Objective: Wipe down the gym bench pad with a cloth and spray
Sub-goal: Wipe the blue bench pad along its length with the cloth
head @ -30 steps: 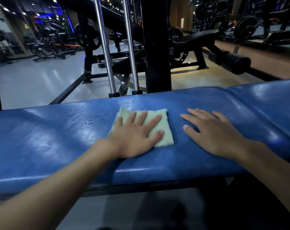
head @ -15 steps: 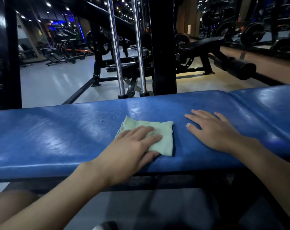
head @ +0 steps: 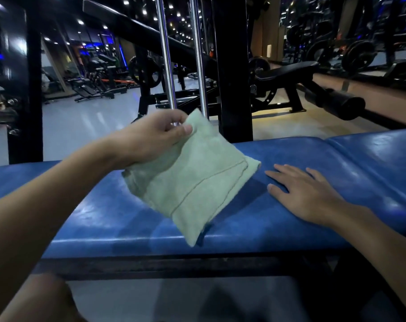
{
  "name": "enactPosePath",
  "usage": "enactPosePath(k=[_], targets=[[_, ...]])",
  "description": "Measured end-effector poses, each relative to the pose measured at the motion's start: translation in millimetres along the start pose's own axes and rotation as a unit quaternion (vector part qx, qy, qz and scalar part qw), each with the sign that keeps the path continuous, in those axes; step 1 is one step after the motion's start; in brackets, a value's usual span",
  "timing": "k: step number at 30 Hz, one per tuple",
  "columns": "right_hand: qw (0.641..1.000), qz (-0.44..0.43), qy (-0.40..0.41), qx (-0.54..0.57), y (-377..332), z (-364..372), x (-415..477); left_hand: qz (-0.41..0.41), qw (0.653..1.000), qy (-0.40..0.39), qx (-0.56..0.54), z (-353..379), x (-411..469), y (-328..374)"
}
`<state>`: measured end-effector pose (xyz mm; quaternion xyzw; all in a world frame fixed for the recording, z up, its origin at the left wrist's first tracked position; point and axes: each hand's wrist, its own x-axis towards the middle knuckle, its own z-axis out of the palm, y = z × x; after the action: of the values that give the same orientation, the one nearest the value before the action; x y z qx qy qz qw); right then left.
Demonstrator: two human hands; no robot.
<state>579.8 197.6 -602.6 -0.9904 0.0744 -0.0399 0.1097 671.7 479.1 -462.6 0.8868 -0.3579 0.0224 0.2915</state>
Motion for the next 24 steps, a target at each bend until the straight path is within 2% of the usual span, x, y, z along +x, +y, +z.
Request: enactPosePath(k=[2, 3, 5, 6, 9, 11, 15, 19, 24], targets=[[1.0, 0.002, 0.004, 0.002, -1, -1, -1, -0.058, 0.989, -0.029, 0.135, 5, 8, -10], [1.0, 0.003, 0.004, 0.002, -1, -2, -1, -0.069, 0.979, -0.017, 0.192, 11, 8, -14], [1.0, 0.004, 0.001, 0.003, -2, -2, -1, -0.079, 0.974, 0.02, 0.213, 32, -1, -12], [1.0, 0.005, -0.001, 0.005, -2, -2, -2, -0.083, 0.973, 0.012, 0.213, 47, -9, -10], [1.0, 0.005, -0.004, 0.009, -2, -2, -2, -0.128, 0.951, -0.081, 0.269, 102, -31, -11], [1.0, 0.006, -0.004, 0.008, -2, -3, -2, -0.136, 0.936, -0.108, 0.306, 125, -40, -15], [1.0, 0.006, -0.017, -0.009, -6, -6, -5, -0.088, 0.942, -0.159, 0.282, 117, -54, -19], [0.996, 0.007, -0.02, -0.09, -15, -14, -3, -0.141, 0.949, -0.121, 0.255, 118, -66, -7], [0.999, -0.033, -0.012, 0.014, -39, -14, 2, -0.142, 0.946, -0.128, 0.263, 134, -41, -16]])
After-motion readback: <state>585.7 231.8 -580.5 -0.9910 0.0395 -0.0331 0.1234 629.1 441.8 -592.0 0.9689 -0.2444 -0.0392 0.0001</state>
